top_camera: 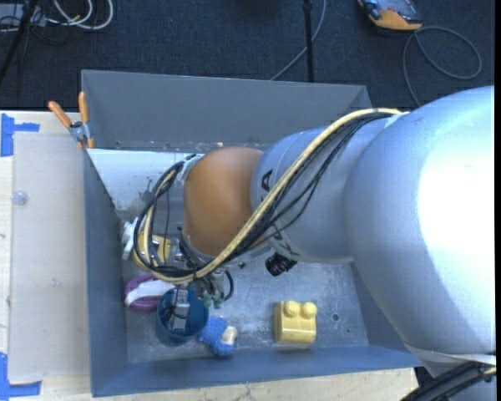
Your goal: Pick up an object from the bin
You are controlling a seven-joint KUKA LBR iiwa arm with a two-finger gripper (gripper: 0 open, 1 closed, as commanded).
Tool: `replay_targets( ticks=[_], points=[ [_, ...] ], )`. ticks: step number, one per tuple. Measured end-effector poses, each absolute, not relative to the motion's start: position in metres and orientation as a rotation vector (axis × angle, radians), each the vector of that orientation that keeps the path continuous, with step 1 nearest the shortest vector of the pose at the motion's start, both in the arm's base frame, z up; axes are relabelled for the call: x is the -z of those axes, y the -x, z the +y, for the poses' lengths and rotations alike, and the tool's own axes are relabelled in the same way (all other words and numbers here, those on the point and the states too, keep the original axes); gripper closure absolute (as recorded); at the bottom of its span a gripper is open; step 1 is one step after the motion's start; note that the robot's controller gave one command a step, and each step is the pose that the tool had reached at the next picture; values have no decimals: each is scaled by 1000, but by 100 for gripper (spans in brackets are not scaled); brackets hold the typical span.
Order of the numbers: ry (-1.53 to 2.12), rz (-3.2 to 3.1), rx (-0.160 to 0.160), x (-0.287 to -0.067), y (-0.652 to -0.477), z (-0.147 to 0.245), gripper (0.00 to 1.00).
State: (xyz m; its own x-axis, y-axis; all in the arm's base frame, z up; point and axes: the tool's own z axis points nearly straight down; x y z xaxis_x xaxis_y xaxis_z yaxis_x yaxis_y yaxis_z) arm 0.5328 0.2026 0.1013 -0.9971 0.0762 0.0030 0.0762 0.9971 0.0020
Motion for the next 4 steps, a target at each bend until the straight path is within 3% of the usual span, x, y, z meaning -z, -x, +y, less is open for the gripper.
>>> replay_targets(
  ticks=[1,2,4],
  points=[
    [46,-3140,-1,-73,-543,202,0],
    [237,-3142,18,-76,-544,189,100],
    [237,-3140,17,-79,-543,189,100]
  ],
)
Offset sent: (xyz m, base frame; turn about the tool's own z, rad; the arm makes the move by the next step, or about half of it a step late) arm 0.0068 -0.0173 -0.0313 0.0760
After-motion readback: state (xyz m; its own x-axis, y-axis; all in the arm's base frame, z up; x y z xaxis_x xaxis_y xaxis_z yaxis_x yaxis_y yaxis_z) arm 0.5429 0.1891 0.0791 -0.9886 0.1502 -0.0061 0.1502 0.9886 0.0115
